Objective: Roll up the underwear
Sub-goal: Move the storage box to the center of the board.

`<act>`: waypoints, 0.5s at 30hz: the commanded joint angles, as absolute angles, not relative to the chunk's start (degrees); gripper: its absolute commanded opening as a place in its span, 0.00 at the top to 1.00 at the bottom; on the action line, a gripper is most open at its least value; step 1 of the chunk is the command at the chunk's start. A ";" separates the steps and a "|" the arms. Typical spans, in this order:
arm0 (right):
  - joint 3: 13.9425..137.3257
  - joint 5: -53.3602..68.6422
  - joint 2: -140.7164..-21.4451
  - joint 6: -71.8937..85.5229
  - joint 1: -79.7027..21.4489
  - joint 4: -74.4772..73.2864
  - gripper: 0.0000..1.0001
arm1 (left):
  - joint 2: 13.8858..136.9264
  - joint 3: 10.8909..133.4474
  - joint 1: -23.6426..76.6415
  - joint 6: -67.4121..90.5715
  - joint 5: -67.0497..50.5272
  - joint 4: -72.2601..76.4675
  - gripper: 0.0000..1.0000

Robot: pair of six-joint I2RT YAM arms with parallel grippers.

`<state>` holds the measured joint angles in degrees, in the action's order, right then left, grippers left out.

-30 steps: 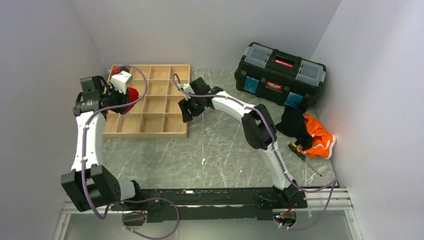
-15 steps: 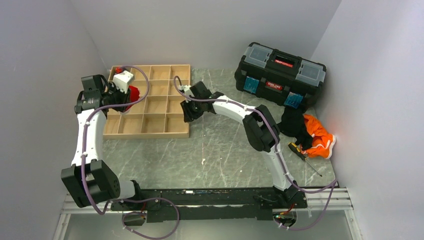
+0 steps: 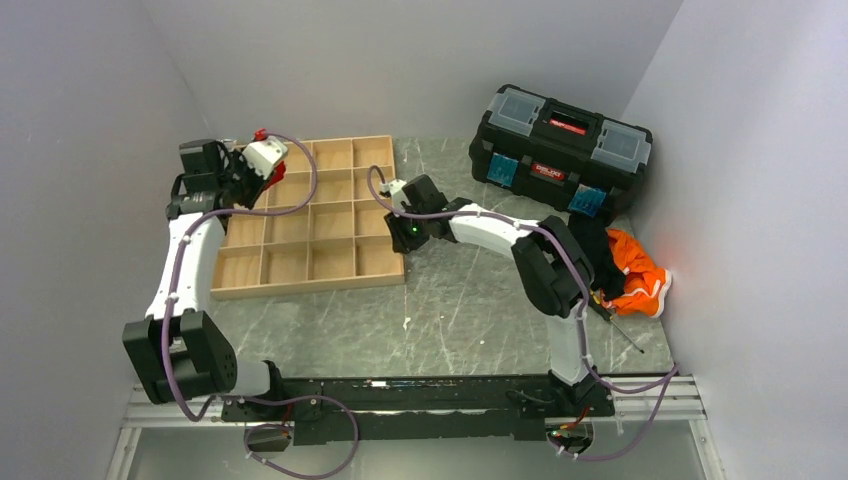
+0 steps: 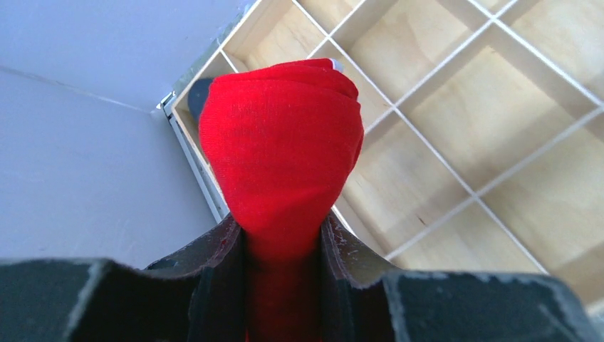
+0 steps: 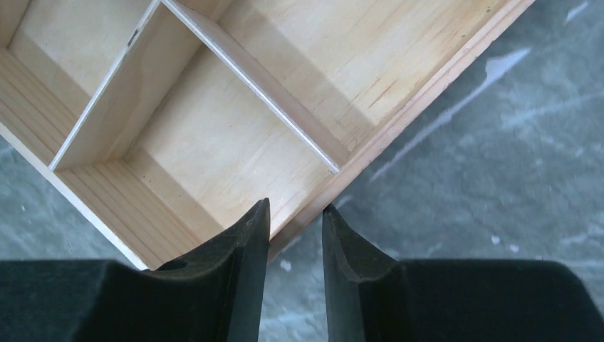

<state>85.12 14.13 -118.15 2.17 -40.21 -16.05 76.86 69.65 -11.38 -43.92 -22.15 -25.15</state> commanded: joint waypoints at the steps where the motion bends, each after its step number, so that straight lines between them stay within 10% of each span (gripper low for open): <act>1: 78.48 13.00 -113.94 -2.50 -39.95 -20.86 0.88 | 81.21 71.07 -8.79 -43.88 -16.88 -17.35 1.00; 15: 70.86 17.20 -108.45 -5.09 -39.90 -21.17 0.99 | 107.47 86.83 0.79 -50.42 -3.00 -5.88 1.00</act>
